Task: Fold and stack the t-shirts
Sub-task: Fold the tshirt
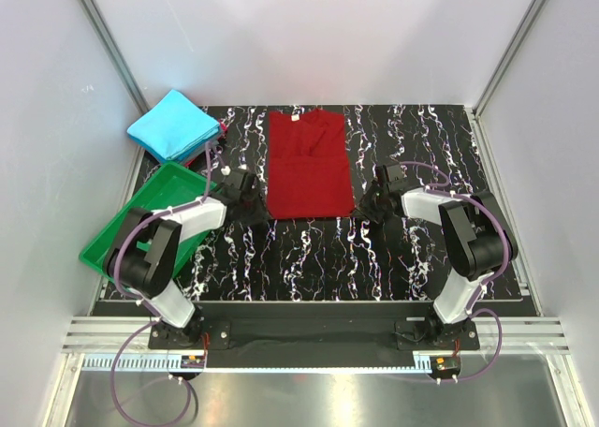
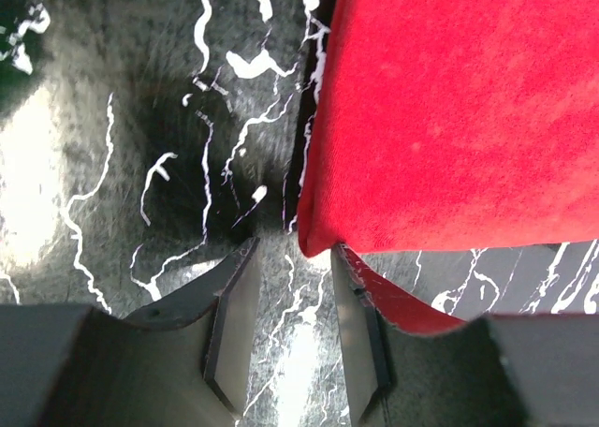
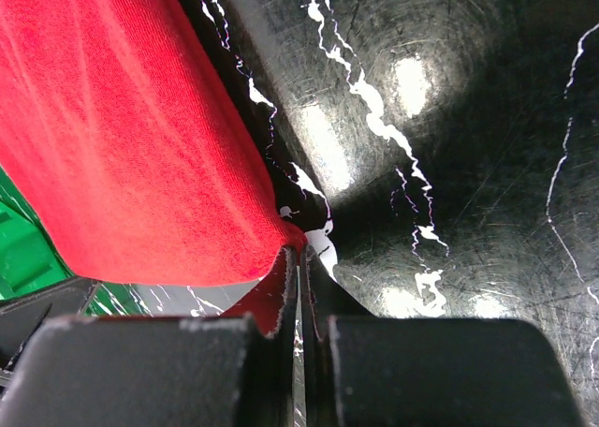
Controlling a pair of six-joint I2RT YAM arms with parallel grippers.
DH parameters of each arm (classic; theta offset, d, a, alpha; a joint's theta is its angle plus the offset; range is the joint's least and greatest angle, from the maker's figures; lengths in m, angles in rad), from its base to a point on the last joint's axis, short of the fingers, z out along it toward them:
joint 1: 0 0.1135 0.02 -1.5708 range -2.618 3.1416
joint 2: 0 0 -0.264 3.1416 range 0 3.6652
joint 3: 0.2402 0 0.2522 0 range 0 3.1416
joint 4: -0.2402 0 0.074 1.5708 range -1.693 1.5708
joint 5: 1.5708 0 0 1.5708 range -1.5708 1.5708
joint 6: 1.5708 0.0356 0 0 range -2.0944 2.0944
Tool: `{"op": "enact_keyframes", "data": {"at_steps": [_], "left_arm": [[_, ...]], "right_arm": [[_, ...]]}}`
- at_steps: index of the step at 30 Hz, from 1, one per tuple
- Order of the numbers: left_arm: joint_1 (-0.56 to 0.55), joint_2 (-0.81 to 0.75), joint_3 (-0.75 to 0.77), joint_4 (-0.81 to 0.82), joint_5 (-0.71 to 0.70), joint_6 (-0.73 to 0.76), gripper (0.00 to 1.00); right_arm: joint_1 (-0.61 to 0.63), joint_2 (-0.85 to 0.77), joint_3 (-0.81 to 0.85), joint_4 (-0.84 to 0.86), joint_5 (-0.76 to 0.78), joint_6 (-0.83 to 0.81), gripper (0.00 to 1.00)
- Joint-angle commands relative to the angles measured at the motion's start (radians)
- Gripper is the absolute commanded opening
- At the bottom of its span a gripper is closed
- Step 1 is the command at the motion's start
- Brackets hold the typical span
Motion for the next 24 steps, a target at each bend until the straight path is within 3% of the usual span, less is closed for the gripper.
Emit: {"op": "enact_keyframes", "data": {"at_steps": [1, 9, 24], "left_arm": [[0.008, -0.064, -0.014, 0.067, 0.007, -0.022, 0.4], [0.008, -0.122, -0.036, 0.044, -0.03, -0.013, 0.39], [0.017, 0.03, 0.01, 0.101, -0.011, -0.065, 0.35]], "right_arm": [[0.014, -0.018, 0.005, 0.008, 0.033, -0.024, 0.0], [0.014, -0.017, -0.012, 0.018, 0.034, -0.02, 0.0], [0.032, -0.049, -0.038, 0.035, 0.028, -0.014, 0.0]]}}
